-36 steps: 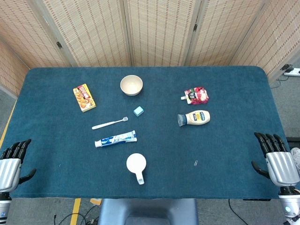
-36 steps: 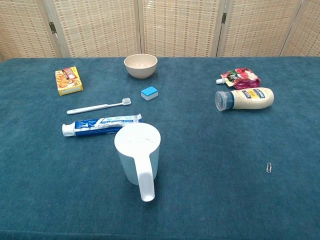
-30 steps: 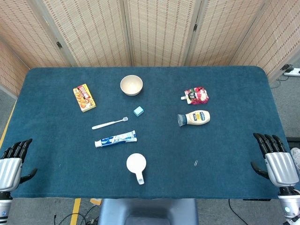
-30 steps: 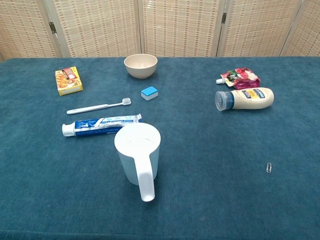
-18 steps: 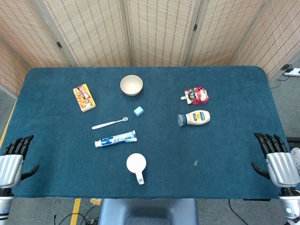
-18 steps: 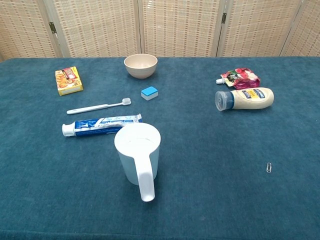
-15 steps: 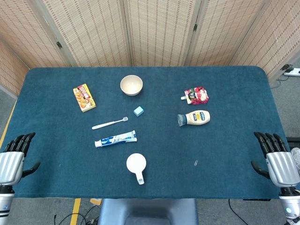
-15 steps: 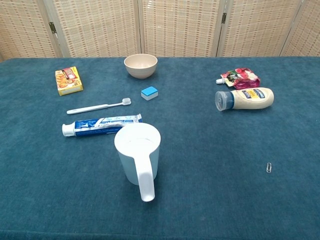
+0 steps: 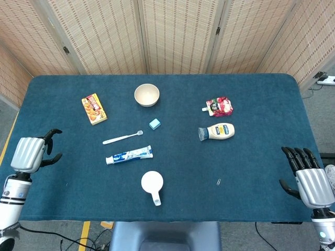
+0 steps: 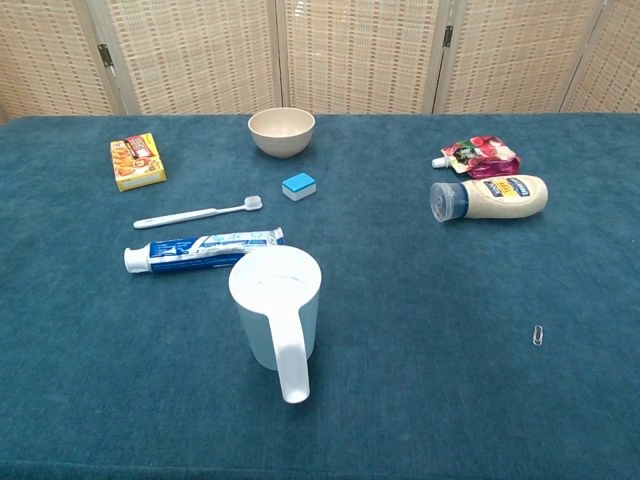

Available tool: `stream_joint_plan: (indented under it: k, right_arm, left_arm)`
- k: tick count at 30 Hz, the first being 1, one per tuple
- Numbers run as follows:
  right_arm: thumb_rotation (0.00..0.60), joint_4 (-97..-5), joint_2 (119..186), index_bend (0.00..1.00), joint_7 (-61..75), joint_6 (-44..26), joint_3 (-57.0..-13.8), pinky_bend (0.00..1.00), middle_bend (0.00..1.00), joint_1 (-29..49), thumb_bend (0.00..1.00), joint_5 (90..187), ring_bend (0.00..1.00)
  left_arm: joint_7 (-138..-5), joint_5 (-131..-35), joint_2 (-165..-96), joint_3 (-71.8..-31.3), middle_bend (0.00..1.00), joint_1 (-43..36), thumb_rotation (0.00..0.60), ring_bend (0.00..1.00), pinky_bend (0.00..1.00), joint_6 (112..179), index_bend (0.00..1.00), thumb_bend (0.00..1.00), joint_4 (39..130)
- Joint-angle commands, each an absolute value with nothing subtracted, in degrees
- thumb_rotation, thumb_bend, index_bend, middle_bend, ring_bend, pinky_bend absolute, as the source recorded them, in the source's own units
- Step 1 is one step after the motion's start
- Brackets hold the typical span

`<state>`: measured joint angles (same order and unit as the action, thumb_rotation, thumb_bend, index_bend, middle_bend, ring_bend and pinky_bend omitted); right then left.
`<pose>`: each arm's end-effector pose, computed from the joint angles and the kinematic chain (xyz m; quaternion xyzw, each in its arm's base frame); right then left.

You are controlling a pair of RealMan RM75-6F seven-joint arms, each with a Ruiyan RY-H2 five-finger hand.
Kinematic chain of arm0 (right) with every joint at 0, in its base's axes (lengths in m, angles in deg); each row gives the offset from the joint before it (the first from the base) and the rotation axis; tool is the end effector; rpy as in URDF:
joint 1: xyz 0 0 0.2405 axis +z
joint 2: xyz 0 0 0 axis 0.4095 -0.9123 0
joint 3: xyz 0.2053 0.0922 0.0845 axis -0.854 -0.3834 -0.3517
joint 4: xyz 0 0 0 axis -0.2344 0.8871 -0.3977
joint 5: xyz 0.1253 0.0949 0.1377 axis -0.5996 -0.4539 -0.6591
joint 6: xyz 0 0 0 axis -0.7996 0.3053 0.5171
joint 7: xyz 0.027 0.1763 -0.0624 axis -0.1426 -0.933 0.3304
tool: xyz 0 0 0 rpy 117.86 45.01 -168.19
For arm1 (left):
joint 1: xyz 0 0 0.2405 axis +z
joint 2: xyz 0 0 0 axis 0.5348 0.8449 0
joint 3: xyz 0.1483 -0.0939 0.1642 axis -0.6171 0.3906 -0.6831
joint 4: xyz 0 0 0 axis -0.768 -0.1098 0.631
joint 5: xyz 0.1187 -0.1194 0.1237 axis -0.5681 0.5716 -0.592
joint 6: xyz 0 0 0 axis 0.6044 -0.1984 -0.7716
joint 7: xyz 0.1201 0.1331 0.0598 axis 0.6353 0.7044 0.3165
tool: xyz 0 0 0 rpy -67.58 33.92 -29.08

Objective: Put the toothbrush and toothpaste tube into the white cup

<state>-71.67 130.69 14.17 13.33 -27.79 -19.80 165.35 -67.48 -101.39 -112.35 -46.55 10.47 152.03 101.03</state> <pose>-0.2792 -0.2204 0.1616 0.6290 -0.3359 0.3745 0.5927 -0.2334 0.3443 0.1513 -0.6418 -0.3207 -0.4154 0.5592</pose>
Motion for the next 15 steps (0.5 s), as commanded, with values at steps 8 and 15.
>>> stream_joint_plan:
  k: [8, 15]
  right_arm:
    - [0.6, -72.4, 130.1, 0.0, 14.5, 13.6, -27.4, 0.1, 0.14, -20.3, 0.17, 165.4, 0.1]
    - [0.6, -72.6, 129.9, 0.0, 14.6, 13.4, -27.3, 0.1, 0.14, -20.3, 0.17, 165.4, 0.1]
  left_arm:
    - [-62.5, -92.6, -116.9, -42.8, 0.95, -1.1, 0.6, 0.91, 0.98, 138.3, 0.37, 0.26, 95.6]
    - [-59.2, -85.8, -122.3, -41.8, 0.97, -7.2, 0.6, 0.93, 1.0, 132.3, 0.41, 0.26, 90.2]
